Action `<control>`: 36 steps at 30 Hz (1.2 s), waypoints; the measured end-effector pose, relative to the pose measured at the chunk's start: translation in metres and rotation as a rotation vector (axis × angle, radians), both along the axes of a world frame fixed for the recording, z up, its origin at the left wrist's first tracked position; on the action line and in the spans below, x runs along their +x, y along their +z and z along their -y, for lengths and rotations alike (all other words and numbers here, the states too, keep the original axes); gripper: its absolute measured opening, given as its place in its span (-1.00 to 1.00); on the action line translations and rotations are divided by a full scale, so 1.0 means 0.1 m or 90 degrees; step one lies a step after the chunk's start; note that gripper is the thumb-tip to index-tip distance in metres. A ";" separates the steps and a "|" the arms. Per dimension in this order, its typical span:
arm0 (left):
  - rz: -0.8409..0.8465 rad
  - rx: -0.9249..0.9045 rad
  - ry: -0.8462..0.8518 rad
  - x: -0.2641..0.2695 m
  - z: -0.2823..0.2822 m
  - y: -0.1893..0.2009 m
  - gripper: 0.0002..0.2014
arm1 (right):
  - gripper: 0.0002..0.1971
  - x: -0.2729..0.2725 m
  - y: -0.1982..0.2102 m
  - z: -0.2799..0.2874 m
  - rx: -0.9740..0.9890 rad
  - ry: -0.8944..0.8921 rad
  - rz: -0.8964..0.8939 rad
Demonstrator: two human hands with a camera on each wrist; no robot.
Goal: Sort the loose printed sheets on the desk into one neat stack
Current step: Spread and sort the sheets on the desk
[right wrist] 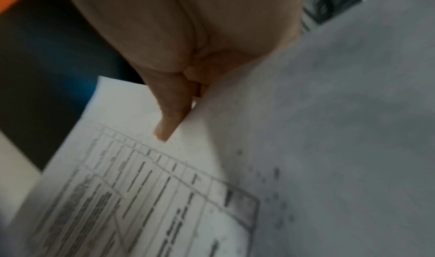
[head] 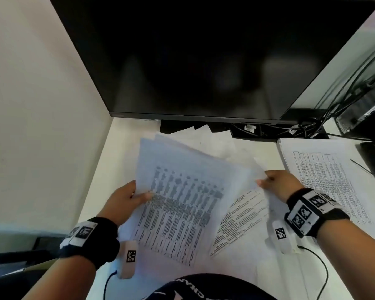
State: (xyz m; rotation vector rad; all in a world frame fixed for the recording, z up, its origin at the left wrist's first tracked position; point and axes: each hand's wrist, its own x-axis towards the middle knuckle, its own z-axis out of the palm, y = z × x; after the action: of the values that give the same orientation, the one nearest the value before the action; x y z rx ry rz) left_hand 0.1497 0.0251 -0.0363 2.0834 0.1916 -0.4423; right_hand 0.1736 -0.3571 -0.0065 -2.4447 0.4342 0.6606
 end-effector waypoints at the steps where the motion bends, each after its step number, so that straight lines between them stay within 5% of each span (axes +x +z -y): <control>1: 0.007 0.004 -0.045 0.02 0.07 0.03 -0.73 | -0.81 0.03 0.03 -0.08 0.034 0.006 0.008; 5: 0.071 0.070 -0.173 0.06 0.39 0.12 -0.58 | -0.74 0.07 0.16 -0.39 0.204 0.034 0.065; 9: 0.038 0.057 -0.106 -0.02 0.53 0.08 -0.71 | -0.75 0.03 0.31 -0.55 0.296 0.066 0.091; 12: 0.050 -0.015 0.043 -0.06 0.50 0.04 -0.65 | -0.47 0.10 0.27 -0.40 0.258 -0.101 0.098; 15: 0.024 -0.089 0.123 -0.10 0.39 0.02 -0.46 | -0.73 0.09 0.03 -0.18 0.216 -0.246 0.015; 18: -0.025 -0.016 0.040 -0.16 0.28 0.01 -0.69 | -0.85 -0.02 -0.27 -0.16 0.186 -0.207 -0.066; 24: -0.041 -0.058 0.027 -0.29 0.28 0.00 -0.90 | -0.63 -0.07 -0.54 -0.45 0.142 -0.080 -0.044; 32: 0.129 0.080 -0.035 -0.05 0.14 0.24 -0.95 | -0.64 -0.03 -0.14 -0.35 0.205 -0.115 0.077; 36: 0.235 0.180 -0.203 0.09 0.22 0.32 -0.61 | -0.55 0.01 0.05 -0.33 0.204 -0.051 0.043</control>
State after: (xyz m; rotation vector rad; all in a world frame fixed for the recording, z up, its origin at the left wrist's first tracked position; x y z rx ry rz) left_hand 0.1588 0.0033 -0.0039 2.4414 -0.3183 -0.2175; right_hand 0.1743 -0.3241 -0.0015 -2.1282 0.3663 0.5639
